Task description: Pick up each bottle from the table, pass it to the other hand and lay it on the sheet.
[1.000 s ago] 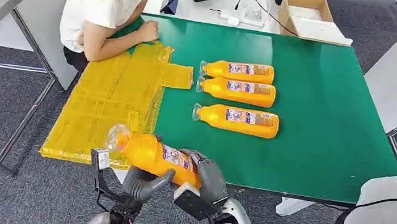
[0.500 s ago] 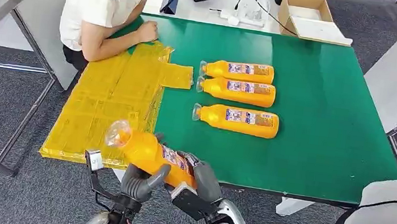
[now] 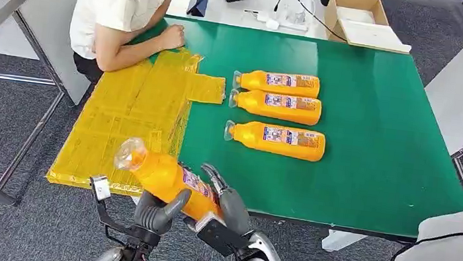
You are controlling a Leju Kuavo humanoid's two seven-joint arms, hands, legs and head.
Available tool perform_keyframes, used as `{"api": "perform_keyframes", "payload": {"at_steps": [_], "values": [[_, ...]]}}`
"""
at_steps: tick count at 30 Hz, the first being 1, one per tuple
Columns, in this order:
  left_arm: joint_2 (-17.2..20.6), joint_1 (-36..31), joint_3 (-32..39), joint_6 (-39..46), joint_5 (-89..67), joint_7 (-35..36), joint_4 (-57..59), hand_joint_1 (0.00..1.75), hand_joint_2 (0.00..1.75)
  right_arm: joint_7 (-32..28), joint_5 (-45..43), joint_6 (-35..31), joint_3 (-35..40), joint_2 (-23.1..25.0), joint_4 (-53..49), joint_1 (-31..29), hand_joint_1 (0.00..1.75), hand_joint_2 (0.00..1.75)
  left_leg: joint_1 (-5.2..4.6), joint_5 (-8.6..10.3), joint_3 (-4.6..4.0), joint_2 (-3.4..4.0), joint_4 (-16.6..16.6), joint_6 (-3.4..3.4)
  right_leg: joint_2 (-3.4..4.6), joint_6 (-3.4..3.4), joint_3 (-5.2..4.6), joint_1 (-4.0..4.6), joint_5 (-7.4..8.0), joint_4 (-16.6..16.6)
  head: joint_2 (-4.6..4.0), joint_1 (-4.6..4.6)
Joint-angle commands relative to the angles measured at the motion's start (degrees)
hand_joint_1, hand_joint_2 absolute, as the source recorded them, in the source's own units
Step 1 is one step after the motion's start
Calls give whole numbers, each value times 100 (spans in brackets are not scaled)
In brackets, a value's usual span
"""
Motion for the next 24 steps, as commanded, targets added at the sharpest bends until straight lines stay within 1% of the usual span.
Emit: {"api": "perform_keyframes", "payload": {"at_steps": [1,2,3,4,5,6,9,10,12,14,15,16,18,19,20,22,23,24], "values": [[6,-203,103,-1,49,-23,1,175,175,-23,-59,-23,-32,29,164,32,0,0,1,-3,19,-8,-5,-6,-10,-10,20,2,-7,-1,0,-2],[-27,-230,219,312,-106,-62,48,175,175,-97,-48,-72,-16,32,104,74,0,0,1,-1,12,-7,-4,-4,-8,-8,13,2,-4,-2,0,0],[15,-330,242,838,-668,-254,139,175,175,-150,-19,-109,20,36,63,103,0,0,0,1,5,-6,-4,-3,-7,-5,6,1,-2,-1,0,-2],[-90,-494,472,1408,-898,-201,478,175,175,-244,-73,-92,42,43,25,149,0,0,0,-2,16,-11,-4,-5,-13,-9,18,0,-8,0,0,0],[-110,-636,566,1549,-968,-170,704,175,175,-334,-118,-141,31,61,33,192,0,0,3,1,9,-9,-4,-5,-11,-7,12,3,-3,-3,0,-2],[-154,-772,732,1530,-941,-304,924,175,175,-452,-45,-302,81,83,122,175,0,0,2,1,22,-18,-8,-8,-20,-12,25,3,-7,-3,0,0],[-150,-935,932,1561,-929,-324,1146,175,175,-497,-76,-355,119,109,245,160,0,0,1,4,9,-9,-7,-4,-8,-6,11,1,1,-4,0,-2],[-150,-935,932,1561,-929,-324,1146,175,175,-497,-76,-355,119,109,245,160,0,0,2,3,21,-11,-10,-7,-11,-11,22,3,-2,-6,0,-2],[-166,-896,927,1558,-940,-334,1098,175,175,-501,-82,-352,121,101,252,143,0,0,1,5,12,-5,-8,-7,-4,-6,12,1,1,-4,0,0],[-166,-896,927,1558,-940,-334,1098,175,175,-501,-82,-352,121,101,252,143,0,0,1,0,28,-5,-8,-9,-6,-12,28,1,-6,-4,0,0],[-178,-866,919,1562,-963,-340,1054,175,175,-504,-91,-348,121,96,252,139,0,0,1,5,11,-3,-6,-5,-3,-5,12,1,-1,-2,0,-2],[-178,-866,919,1562,-963,-340,1054,175,175,-504,-91,-348,121,96,252,139,0,0,1,2,22,-6,-9,-6,-6,-8,24,0,-5,-5,0,0],[-178,-866,919,1562,-963,-340,1054,175,175,-504,-91,-348,121,96,252,139,0,0,0,4,12,-4,-7,-5,-4,-6,14,0,-2,-3,0,0],[-176,-861,916,1685,-1064,-402,1037,175,175,-510,-104,-340,122,99,249,138,0,0,-1,2,21,-3,-9,-7,-3,-9,21,-1,-5,-4,0,-2],[-159,-905,904,2009,-1354,-567,1048,175,175,-562,-152,-334,116,99,220,156,0,0,1,4,13,-5,-7,-6,-5,-7,16,0,-3,-4,0,0],[-39,-1123,794,3358,-2616,-941,1247,175,175,-575,-179,-247,108,80,210,197,0,0,1,2,19,-8,-5,-8,-9,-11,22,1,-7,0,0,0],[-41,-1170,893,3392,-2700,-964,1273,175,175,-575,-188,-215,89,81,248,202,0,0,-1,7,9,-12,-7,-6,-11,-8,12,-1,-3,-1,0,0],[-33,-1208,948,3476,-2827,-941,1307,175,175,-576,-216,-198,44,93,273,216,0,0,1,6,21,-13,-10,-10,-13,-13,23,1,-5,-2,0,0]]}}
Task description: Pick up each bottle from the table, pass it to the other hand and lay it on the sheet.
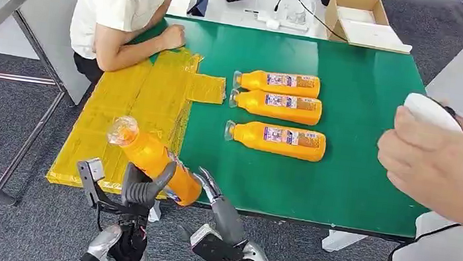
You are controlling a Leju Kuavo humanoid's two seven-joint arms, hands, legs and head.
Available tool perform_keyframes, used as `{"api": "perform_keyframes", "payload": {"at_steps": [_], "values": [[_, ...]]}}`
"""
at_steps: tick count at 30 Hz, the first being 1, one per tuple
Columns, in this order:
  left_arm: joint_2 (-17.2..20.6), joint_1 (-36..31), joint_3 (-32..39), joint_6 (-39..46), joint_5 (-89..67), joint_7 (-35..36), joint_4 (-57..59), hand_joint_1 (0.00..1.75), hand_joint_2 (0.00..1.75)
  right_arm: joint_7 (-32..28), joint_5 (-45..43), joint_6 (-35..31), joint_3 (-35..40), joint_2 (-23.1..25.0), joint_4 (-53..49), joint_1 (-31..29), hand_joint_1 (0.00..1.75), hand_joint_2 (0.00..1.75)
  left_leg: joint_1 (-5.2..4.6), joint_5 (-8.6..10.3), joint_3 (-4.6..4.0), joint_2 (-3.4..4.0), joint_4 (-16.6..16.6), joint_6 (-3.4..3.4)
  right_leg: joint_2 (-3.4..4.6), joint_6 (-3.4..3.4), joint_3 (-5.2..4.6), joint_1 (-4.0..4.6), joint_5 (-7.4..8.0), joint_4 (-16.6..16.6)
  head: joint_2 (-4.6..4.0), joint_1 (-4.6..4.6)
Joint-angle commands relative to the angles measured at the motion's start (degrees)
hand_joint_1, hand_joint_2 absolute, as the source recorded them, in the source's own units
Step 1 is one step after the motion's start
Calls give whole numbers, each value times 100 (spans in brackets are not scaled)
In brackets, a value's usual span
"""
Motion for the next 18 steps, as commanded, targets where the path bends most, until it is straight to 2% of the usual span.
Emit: {"api": "perform_keyframes", "payload": {"at_steps": [1,3,4,5,8,9,10,12,14,15,16,17,18], "values": [[170,-655,309,2054,-2065,-593,697,175,175,-78,-144,151,-39,-50,313,-14,0,0,1,3,18,-8,-9,-7,-10,-11,18,2,-2,-4,0,0],[210,-751,418,2194,-2431,-571,750,175,175,-142,-377,504,-139,-32,363,19,0,0,2,3,27,-5,-12,-9,-7,-14,25,3,-2,-6,0,0],[251,-861,480,2525,-2822,-536,904,175,175,-159,-565,662,-272,0,403,62,0,175,2,3,20,-6,-10,-7,-7,-10,19,3,-1,-6,0,-2],[272,-972,628,2680,-3416,-512,1127,175,175,-179,-422,553,-275,-2,479,45,0,175,3,4,16,-8,-9,-6,-9,-9,16,4,0,-6,0,0],[-315,-1183,2363,2680,-6751,-408,1446,175,175,-219,-480,696,-457,107,731,22,0,175,5,5,16,3,-8,-4,1,-8,14,5,3,-6,0,0],[-446,-1277,2789,2680,-7773,-387,1488,175,175,-270,-478,727,-468,126,771,5,0,0,5,5,13,3,-5,-3,2,-7,12,5,2,-3,0,0],[-611,-1377,3217,2680,-8882,-367,1462,175,175,-302,-487,777,-475,146,802,-18,0,0,6,3,21,5,-5,-5,3,-11,20,6,0,-3,0,0],[-695,-1487,3450,2680,-10009,-150,1392,175,175,-332,-487,832,-450,160,794,-43,0,0,5,6,8,0,-2,-2,-1,-6,9,4,2,-1,0,0],[-544,-1604,3147,2680,-10788,336,1532,175,175,-351,-493,872,-423,166,747,-40,0,0,3,5,10,1,-2,-2,0,-7,11,2,0,1,0,0],[-377,-1731,2810,2680,-10995,723,1884,175,175,-358,-501,886,-418,171,724,-30,0,175,1,7,7,1,-3,-2,0,-6,7,0,1,1,0,0],[-125,-1986,2256,2680,-11117,1278,2514,175,175,-362,-530,922,-435,191,700,-16,0,175,2,3,20,2,-4,-6,-1,-11,19,1,-3,2,0,0],[-68,-2065,2133,2680,-11090,1365,2684,175,175,-363,-530,931,-436,193,695,-14,0,175,-2,9,16,-11,-8,-5,-13,-9,16,-2,-2,0,0,-2],[13,-2449,1955,2680,-11114,1578,3579,175,175,-349,-532,933,-443,215,699,-13,0,175,0,9,27,-18,-11,-9,-21,-14,26,0,-5,0,0,0]]}}
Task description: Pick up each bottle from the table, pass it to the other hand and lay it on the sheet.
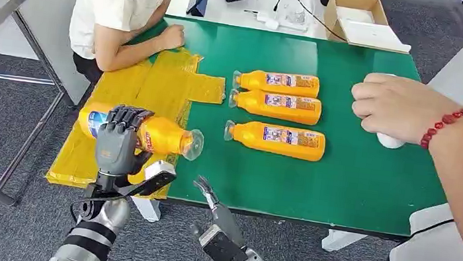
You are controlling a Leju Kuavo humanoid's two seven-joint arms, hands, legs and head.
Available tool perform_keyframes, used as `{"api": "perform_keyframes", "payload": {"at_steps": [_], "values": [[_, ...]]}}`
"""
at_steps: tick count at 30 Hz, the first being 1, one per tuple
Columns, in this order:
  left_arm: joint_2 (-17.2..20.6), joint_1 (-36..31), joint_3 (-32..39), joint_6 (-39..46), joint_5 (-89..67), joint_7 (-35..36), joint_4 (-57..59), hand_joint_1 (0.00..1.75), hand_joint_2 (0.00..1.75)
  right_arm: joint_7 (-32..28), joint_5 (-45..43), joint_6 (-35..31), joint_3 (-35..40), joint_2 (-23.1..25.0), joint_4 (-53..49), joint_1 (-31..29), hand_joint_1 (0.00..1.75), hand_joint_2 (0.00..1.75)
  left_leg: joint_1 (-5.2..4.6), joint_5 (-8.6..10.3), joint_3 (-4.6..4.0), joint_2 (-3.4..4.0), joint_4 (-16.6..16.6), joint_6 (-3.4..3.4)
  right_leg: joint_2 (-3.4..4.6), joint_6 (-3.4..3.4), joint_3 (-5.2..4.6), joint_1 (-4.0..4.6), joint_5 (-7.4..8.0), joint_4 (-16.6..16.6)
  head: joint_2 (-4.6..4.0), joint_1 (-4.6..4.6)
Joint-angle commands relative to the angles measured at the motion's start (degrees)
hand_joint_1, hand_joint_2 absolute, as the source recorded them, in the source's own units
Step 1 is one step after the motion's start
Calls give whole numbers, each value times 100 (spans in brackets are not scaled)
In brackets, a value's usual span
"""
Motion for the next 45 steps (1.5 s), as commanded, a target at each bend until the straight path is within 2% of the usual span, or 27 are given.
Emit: {"api": "perform_keyframes", "payload": {"at_steps": [1,2,3,6,8,10,13,14,16,17,18,19,20,30,31,35,39,41,43,45], "values": [[395,-1810,-346,-431,-704,1749,3468,175,175,-34,-56,145,-165,140,387,-163,0,175,-1,10,15,-38,-12,-8,-41,-11,24,0,-7,-3,0,0],[349,-1942,-302,-744,-421,1689,3646,175,175,-37,-50,163,-173,171,378,-176,0,175,0,10,9,-48,-7,-6,-46,-9,20,1,-5,-2,0,2],[473,-2105,-849,-960,-1058,2113,3862,175,175,-36,-34,215,-165,186,380,-205,0,175,1,11,15,-56,-8,-8,-54,-12,26,2,-6,-2,0,2],[434,-2329,-949,-1707,-930,2266,4127,175,175,-30,-30,302,-197,223,370,-251,0,175,2,12,5,-32,-2,-5,-34,-7,12,3,-1,2,0,2],[498,-2490,-1313,-2274,-1247,2727,4302,175,175,-16,-6,381,-201,252,395,-286,0,175,3,11,3,-31,4,-10,-34,-10,11,3,-4,11,0,2],[514,-2588,-1287,-2730,-1138,2937,4439,175,175,-19,25,428,-191,291,468,-320,0,175,2,12,1,-23,-1,-8,-26,-6,9,2,0,7,0,2],[466,-2577,-960,-3113,-565,2633,4481,175,175,-20,32,454,-209,341,582,-334,0,175,3,5,15,-12,-2,-12,-15,-13,18,4,-4,9,0,2],[456,-2567,-934,-3147,-504,2600,4475,159,175,-21,36,455,-212,342,601,-337,0,175,2,8,12,-19,-4,-11,-22,-10,19,3,-3,5,0,0],[436,-2575,-867,-3319,-350,2482,4491,154,175,-26,40,459,-217,348,631,-343,0,175,1,10,13,-15,-6,-11,-17,-8,19,1,0,4,0,0],[436,-2575,-867,-3319,-350,2482,4491,140,175,-26,40,459,-217,348,631,-343,0,175,1,8,23,-8,-8,-13,-10,-12,25,2,0,3,0,2],[420,-2603,-932,-3563,-283,2368,4489,52,175,-45,54,459,-216,360,694,-363,0,175,1,8,32,-6,-11,-15,-10,-16,33,2,0,2,-2,0],[392,-2643,-984,-3659,-282,2370,4486,5,175,-54,54,459,-221,368,723,-375,0,175,1,11,18,-17,-7,-12,-20,-10,23,2,1,4,0,0],[365,-2665,-1023,-3700,-282,2360,4477,0,175,-57,54,460,-223,376,740,-380,0,175,2,12,12,-25,-4,-9,-25,-6,19,3,2,4,0,2],[316,-2740,-1058,-3863,117,2450,4464,0,175,-129,70,432,-202,415,864,-426,0,175,2,12,20,-23,-4,-15,-25,-11,27,2,-2,10,0,2],[313,-2736,-1033,-3856,172,2458,4463,0,175,-135,80,401,-201,414,871,-423,0,0,1,14,15,-25,-3,-14,-26,-8,22,1,-1,10,0,2],[366,-2648,-838,-4015,673,2056,4443,0,175,-170,92,306,-201,378,992,-415,0,0,-1,13,24,-18,-7,-15,-20,-10,28,0,-1,9,0,2],[204,-2323,-47,-3927,2309,694,4042,0,175,-247,62,158,-205,309,969,-295,0,0,0,13,33,-18,-13,-15,-19,-12,36,1,0,4,0,2],[208,-2272,-103,-3933,2354,699,3977,0,175,-253,61,150,-191,297,956,-274,0,0,-1,13,27,-21,-11,-12,-22,-8,33,0,0,4,0,2],[100,-2032,303,-4326,3471,-57,3573,0,175,-276,35,82,-186,274,891,-213,0,0,-1,15,17,-24,-7,-11,-24,-5,23,-1,0,8,0,2],[84,-1483,230,-5166,5062,-285,2681,0,175,-273,14,-10,-168,208,760,-81,0,0,2,7,30,-18,-7,-15,-21,-12,35,3,-5,7,0,2]]}}
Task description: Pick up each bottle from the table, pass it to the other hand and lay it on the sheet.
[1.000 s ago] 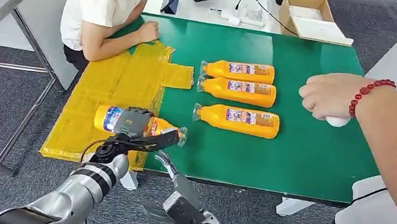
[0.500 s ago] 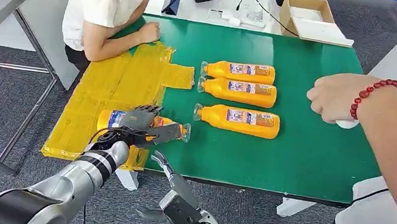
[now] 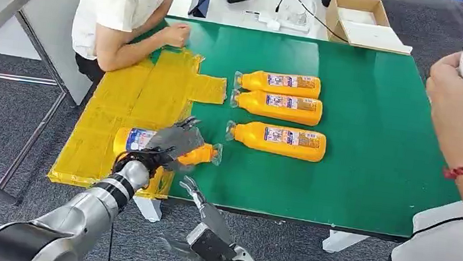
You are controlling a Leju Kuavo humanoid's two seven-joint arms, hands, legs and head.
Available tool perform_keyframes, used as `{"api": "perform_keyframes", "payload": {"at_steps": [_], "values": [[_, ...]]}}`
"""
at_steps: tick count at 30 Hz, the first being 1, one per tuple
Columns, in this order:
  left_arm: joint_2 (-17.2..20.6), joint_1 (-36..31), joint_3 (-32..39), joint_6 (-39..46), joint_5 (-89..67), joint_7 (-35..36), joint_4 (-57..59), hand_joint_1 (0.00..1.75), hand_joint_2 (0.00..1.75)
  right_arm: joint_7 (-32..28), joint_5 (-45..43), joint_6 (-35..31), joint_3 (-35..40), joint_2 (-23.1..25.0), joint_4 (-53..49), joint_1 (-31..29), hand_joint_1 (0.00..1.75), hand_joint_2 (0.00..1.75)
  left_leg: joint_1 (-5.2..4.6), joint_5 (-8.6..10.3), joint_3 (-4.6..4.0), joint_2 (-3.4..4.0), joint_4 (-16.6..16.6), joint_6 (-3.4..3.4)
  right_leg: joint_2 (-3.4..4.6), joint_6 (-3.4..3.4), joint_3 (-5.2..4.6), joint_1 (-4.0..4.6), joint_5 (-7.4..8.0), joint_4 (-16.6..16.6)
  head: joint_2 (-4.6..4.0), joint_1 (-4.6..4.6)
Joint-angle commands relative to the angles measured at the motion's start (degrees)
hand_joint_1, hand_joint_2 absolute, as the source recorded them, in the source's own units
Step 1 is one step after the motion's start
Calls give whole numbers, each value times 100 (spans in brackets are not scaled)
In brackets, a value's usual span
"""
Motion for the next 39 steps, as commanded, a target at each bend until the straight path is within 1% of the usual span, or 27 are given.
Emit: {"api": "perform_keyframes", "payload": {"at_steps": [1,3,4,5,7,9,10,12,13,15,16,17,18,19,21,22,23,24,25,27,28,30,31,34,35,36,39], "values": [[-97,1236,469,-1448,3405,-1048,-1875,0,175,-26,-45,-217,-21,-247,77,168,0,0,-5,-3,19,4,-12,-2,3,-4,16,-4,-3,-9,0,0],[98,1848,-107,-1593,4569,-711,-2947,0,175,9,-35,-238,-5,-321,-61,296,0,0,-3,-8,24,15,-13,-4,13,-7,18,-2,-5,-11,0,-2],[218,2153,-433,-1279,5039,-675,-3526,0,175,45,-13,-275,-17,-358,-134,373,0,0,-3,-7,17,22,-12,-3,18,-5,8,-3,-2,-9,0,-2],[279,2317,-640,-1033,5272,-671,-3865,0,175,59,18,-298,-14,-386,-185,422,0,0,-3,-13,30,27,-16,-5,23,-9,19,-2,-7,-13,0,2],[318,2624,-859,-579,5642,-695,-4500,0,175,80,59,-392,-27,-439,-303,516,0,0,-2,-17,25,27,-9,-7,21,-11,14,-1,-11,-5,0,-2],[377,2752,-1008,-398,5694,-695,-4781,0,175,84,70,-422,-19,-474,-374,551,0,0,1,-12,-2,13,-3,-6,8,-8,-9,2,-6,-3,0,-2],[385,2870,-1049,-216,5804,-741,-5019,0,175,55,102,-530,-34,-496,-473,593,0,175,-1,-15,4,8,-4,-7,3,-11,-2,0,-13,0,0,0],[390,2983,-1058,-198,5990,-686,-5212,0,175,53,134,-616,-34,-532,-620,648,0,175,1,-12,-14,3,0,-4,4,-9,-17,2,-10,-1,0,0],[420,3086,-1092,-191,6194,-647,-5379,0,175,43,215,-735,7,-597,-778,696,0,175,-1,-17,-2,9,1,-5,10,-12,-8,0,-14,3,0,0],[513,3352,-1185,-146,6379,-629,-5789,0,175,63,350,-1013,1,-745,-1174,818,0,175,0,-22,5,17,0,-7,16,-14,-1,2,-15,0,0,0],[568,3483,-1232,-151,6431,-620,-5976,0,175,121,448,-1234,-51,-837,-1412,880,0,175,-1,-9,-17,7,-3,-4,7,-8,-19,0,-6,-3,0,0],[611,3669,-1249,-189,6516,-599,-6183,0,175,176,543,-1411,-119,-964,-1679,947,0,175,-1,-16,-4,11,-1,-6,10,-12,-8,-1,-13,0,0,0],[646,3771,-1265,-214,6550,-593,-6308,0,175,261,610,-1430,-183,-1044,-1849,978,0,175,-2,-15,-7,13,-5,-5,13,-10,-13,-2,-10,-4,0,0],[624,3955,-1210,-251,6733,-506,-6473,0,175,596,1241,-2106,-420,-1226,-2112,1035,0,175,-2,-11,-17,5,-3,-3,5,-8,-18,-2,-9,-4,0,0],[643,4089,-1216,-247,6750,-502,-6610,0,175,627,1334,-1970,-707,-1427,-2409,1091,0,175,-5,-14,-7,8,-5,-3,8,-8,-11,-4,-12,-5,0,-2],[617,4135,-1182,-193,6773,-465,-6637,0,175,888,1876,-2222,-970,-1520,-2429,1086,0,175,-7,-20,5,7,-6,-3,6,-9,2,-5,-17,-6,0,0],[571,4171,-1143,-107,6798,-373,-6662,0,175,1357,2917,-2758,-1138,-1746,-2347,1001,0,175,-5,-16,-4,3,-3,-3,2,-9,-6,-4,-15,-3,0,-2],[576,4174,-1152,-114,6778,-340,-6665,0,175,1380,3018,-2803,-1264,-1843,-2304,963,0,175,-8,-10,-10,-4,-5,-1,-5,-7,-9,-7,-11,-7,0,0],[561,4191,-1141,-31,6760,-268,-6666,0,175,1441,3181,-2739,-1601,-2013,-2181,872,0,175,-7,-8,-15,-7,-4,0,-7,-5,-12,-7,-8,-9,0,0],[534,4189,-1139,104,6629,-313,-6678,0,175,1606,3625,-2776,-1820,-2180,-1983,730,0,175,-10,-6,-9,-6,-7,2,-7,-5,-7,-10,-6,-12,0,-2],[513,4177,-1137,214,6534,-318,-6675,0,175,1698,3698,-2743,-1932,-2212,-1871,654,0,175,-13,-5,-16,-6,-4,1,-6,-4,-16,-12,-5,-9,0,0],[503,4148,-1158,250,6526,-321,-6681,0,175,1769,3783,-2615,-2068,-2316,-1565,404,0,175,-15,-10,2,-7,-5,-2,-7,-9,4,-14,-8,-10,0,-2],[503,4114,-1177,252,6531,-316,-6670,0,175,1785,3817,-2569,-2086,-2367,-1415,274,0,175,-16,-3,-17,-5,-3,4,-2,-2,-14,-15,-1,-9,0,2],[536,3960,-1298,295,6570,-273,-6548,0,175,1708,3630,-2365,-2159,-2416,-710,-158,0,175,-17,-3,-12,7,-5,3,8,2,-14,-15,8,-11,0,-4],[535,3956,-1313,303,6573,-267,-6543,0,175,1696,3615,-2342,-2164,-2416,-633,-199,0,175,-18,-7,11,16,-9,-2,15,-8,4,-14,5,-11,0,0],[536,3952,-1332,305,6574,-261,-6528,0,175,1695,3605,-2333,-2158,-2416,-540,-228,0,175,-16,-2,-3,2,-6,2,-1,-1,-4,-13,5,-12,0,-2],[553,3917,-1445,328,6619,-187,-6475,0,175,1604,3455,-2136,-2140,-2345,-91,-393,0,175,-13,1,-5,0,-5,6,-1,3,-5,-11,5,-13,0,0]]}}
